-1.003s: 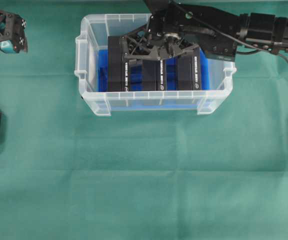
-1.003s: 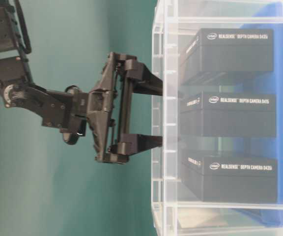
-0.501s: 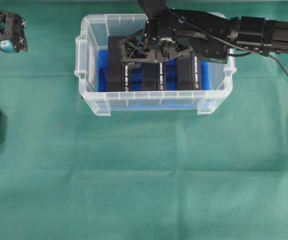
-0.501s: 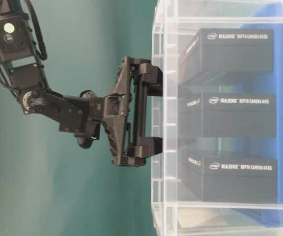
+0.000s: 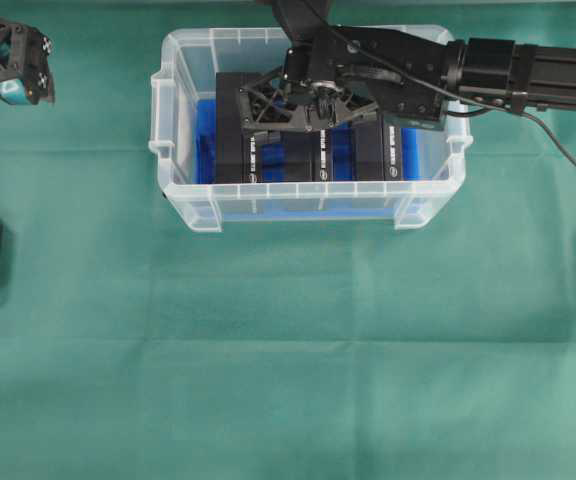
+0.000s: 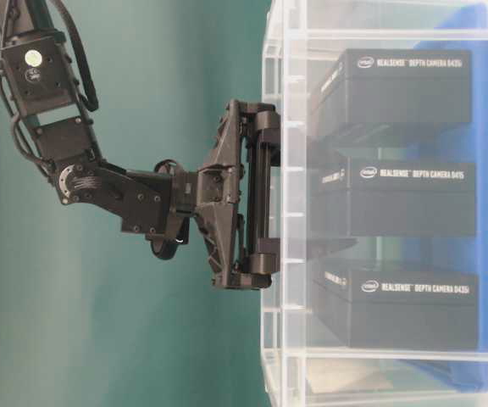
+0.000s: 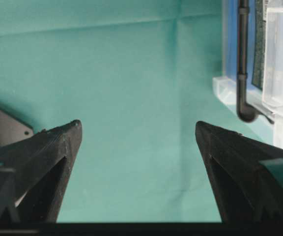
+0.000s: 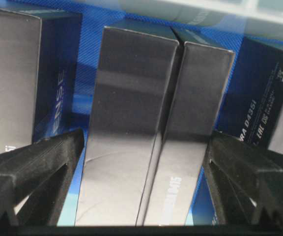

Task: Take out the box from the case.
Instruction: 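Lower the right gripper around the middle box and close on it, then lift the middle black box straight up out of the bin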

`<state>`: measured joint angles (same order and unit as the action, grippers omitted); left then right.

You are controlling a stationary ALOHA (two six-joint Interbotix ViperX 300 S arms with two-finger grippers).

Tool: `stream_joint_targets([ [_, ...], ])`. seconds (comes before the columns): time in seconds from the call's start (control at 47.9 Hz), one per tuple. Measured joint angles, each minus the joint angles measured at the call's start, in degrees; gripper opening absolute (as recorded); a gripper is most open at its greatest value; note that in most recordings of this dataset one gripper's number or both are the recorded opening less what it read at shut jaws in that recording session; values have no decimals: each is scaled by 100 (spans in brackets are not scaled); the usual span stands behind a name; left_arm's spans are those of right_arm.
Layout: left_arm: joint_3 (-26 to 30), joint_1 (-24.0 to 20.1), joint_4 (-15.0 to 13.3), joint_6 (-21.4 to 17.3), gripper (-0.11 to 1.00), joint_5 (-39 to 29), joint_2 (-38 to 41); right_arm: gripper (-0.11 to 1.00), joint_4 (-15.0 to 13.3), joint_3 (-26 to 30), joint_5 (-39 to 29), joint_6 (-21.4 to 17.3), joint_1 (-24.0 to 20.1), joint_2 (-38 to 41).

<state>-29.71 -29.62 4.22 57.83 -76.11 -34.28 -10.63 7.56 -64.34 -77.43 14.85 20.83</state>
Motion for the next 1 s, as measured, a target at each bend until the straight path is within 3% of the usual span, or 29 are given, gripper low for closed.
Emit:
stream_joint_targets([
  [0.146, 0, -9, -9, 0, 96, -9, 0, 92, 0, 0, 0, -53, 0, 9],
  [0.292, 0, -9, 0, 0, 96, -9, 0, 68, -9, -26, 0, -237, -9, 0],
  [1.003, 0, 0, -9, 0, 96, -9, 0, 68, -26, -9, -229, -264, -35, 9],
])
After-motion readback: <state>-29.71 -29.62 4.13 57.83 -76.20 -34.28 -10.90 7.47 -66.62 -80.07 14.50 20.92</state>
